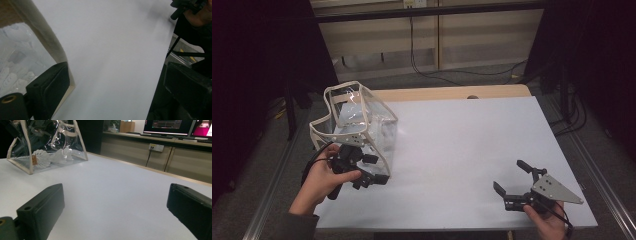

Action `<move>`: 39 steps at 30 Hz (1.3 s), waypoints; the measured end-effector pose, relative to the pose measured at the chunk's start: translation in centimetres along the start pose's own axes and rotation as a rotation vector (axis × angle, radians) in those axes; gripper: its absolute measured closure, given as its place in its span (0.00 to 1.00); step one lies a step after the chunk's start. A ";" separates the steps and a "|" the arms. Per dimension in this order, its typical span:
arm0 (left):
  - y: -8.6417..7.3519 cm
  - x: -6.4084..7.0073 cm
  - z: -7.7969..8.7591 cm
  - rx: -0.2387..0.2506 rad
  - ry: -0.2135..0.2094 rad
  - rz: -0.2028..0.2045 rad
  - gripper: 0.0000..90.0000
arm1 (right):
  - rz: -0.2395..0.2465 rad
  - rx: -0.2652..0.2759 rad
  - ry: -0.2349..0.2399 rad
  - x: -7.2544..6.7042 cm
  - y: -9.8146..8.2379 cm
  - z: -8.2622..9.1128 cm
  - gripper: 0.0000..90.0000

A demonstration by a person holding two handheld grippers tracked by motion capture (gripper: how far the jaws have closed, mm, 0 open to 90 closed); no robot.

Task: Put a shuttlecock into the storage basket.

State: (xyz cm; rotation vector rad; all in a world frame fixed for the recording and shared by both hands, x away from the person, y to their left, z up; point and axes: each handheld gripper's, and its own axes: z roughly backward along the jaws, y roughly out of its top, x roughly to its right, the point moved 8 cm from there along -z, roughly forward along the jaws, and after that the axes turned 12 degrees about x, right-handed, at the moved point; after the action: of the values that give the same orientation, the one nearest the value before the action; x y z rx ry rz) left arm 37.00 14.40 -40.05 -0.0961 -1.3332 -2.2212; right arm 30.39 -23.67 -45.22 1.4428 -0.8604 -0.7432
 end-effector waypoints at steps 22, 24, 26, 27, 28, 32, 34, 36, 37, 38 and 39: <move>-1.8 -0.5 -1.1 0.017 -0.003 0.017 0.07 | 0.002 0.003 -0.003 0.1 0.1 0.0 0.01; -1.9 -0.6 -1.2 0.020 -0.003 0.019 0.07 | 0.000 0.002 -0.004 0.1 0.0 0.0 0.01; -2.1 -0.7 -1.2 0.018 0.002 0.017 0.07 | 0.000 0.002 -0.004 0.1 0.0 0.0 0.01; -2.1 -0.7 -1.3 0.021 0.001 0.020 0.07 | 0.000 0.002 -0.004 0.1 0.0 0.0 0.01; -2.2 -0.7 -1.3 0.023 0.001 0.022 0.07 | 0.001 0.002 -0.004 0.1 0.0 0.0 0.01; -2.4 -0.7 -1.4 0.026 0.003 0.017 0.07 | 0.001 0.002 -0.005 0.1 0.0 0.0 0.01; -2.4 -0.7 -1.4 0.034 0.000 0.023 0.07 | 0.001 0.003 -0.005 0.1 0.0 0.0 0.01; -2.5 -0.8 -1.3 0.041 -0.001 0.024 0.07 | 0.001 0.004 -0.002 0.1 0.1 0.0 0.01; -2.6 -0.8 -1.3 0.043 -0.002 0.023 0.07 | 0.002 0.003 -0.003 0.1 0.0 0.0 0.01; -2.6 -0.9 -1.3 0.045 0.000 0.024 0.07 | 0.002 0.002 -0.005 0.1 0.0 0.0 0.01; -2.7 -0.9 -1.4 0.047 0.000 0.028 0.07 | 0.001 0.001 -0.004 0.1 0.0 0.0 0.01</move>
State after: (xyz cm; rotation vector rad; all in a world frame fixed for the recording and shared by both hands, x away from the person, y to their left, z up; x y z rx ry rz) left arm 36.72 14.62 -43.20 -0.0971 -1.3750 -2.1655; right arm 30.41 -23.77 -45.18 1.4422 -0.8652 -0.7452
